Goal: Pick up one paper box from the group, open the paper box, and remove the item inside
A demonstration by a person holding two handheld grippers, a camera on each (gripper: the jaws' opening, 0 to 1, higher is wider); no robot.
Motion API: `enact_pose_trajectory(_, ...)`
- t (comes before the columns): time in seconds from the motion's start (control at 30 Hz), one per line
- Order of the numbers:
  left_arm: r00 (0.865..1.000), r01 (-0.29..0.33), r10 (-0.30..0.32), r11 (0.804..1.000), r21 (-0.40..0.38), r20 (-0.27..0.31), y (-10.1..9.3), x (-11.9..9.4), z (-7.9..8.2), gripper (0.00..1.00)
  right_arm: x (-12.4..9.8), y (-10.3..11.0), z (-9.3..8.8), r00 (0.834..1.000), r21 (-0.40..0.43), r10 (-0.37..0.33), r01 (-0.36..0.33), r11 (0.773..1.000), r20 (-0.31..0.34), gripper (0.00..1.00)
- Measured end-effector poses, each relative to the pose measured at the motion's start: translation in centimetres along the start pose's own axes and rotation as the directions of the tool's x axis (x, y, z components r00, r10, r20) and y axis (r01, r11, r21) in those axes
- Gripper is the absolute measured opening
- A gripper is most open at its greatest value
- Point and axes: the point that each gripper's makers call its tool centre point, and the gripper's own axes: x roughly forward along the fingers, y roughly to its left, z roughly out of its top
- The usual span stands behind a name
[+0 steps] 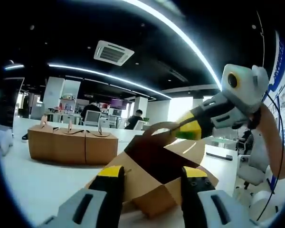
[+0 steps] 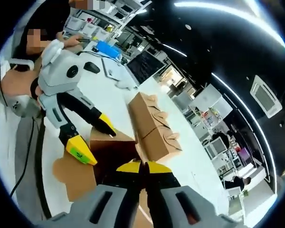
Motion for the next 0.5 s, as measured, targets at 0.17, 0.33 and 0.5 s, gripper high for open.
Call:
enact_pose_trajectory(0.17,1.000,0.002,-0.002,1.000,-0.001,-0.002,-0.1,0.0,0.0,0.49,-0.1,-0.5,0.1,1.000,0.051,0.019,-0.020,0.998,0.018,0.04)
enact_pose_trajectory(0.33,1.000,0.003,-0.003,1.000,0.000,-0.004,-0.1,0.0,0.0,0.49,-0.1,-1.0,0.2,0.999,0.109,0.027,-0.030,0.994,0.033,0.04)
enact_pose_trajectory(0.5,1.000,0.002,-0.002,1.000,-0.001,-0.005,-0.1,0.0,0.0,0.48,0.3,-2.1,0.4,0.998,0.161,0.034,-0.041,0.986,0.049,0.04)
